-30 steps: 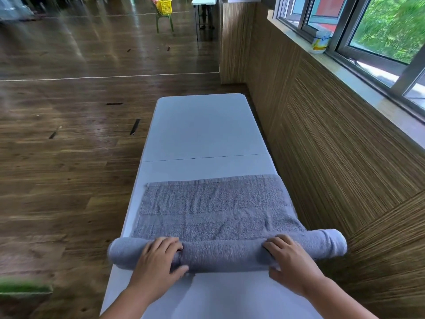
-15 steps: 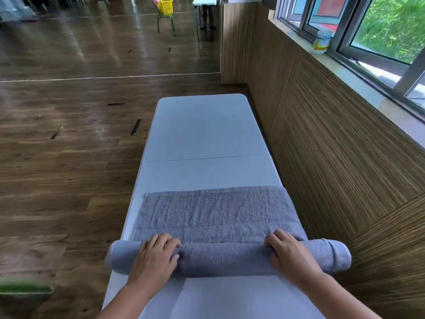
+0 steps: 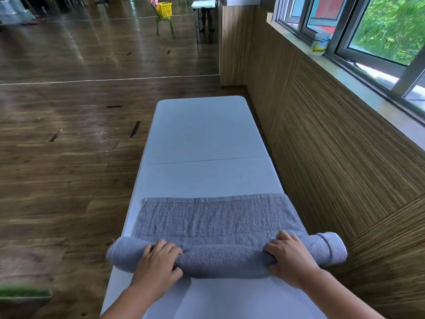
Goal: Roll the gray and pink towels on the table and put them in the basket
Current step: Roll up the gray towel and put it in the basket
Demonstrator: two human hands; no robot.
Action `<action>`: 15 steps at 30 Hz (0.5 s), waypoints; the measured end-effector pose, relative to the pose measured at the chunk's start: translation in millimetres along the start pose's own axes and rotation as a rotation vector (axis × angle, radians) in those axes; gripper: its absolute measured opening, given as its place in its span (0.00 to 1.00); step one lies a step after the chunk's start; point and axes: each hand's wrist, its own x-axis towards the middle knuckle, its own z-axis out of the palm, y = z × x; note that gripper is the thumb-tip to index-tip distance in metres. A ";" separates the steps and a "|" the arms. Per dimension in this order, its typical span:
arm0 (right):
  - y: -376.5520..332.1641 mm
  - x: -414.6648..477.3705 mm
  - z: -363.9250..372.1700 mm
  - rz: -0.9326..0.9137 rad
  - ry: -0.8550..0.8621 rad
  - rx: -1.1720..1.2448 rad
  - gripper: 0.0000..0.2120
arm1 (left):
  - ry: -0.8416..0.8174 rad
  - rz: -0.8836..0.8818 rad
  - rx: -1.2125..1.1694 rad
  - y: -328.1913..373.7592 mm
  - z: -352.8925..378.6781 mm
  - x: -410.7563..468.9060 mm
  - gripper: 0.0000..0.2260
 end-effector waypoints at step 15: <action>-2.7 6.5 -3.2 -0.004 0.105 0.138 0.08 | 0.158 -0.023 -0.049 -2.3 -1.5 15.1 0.07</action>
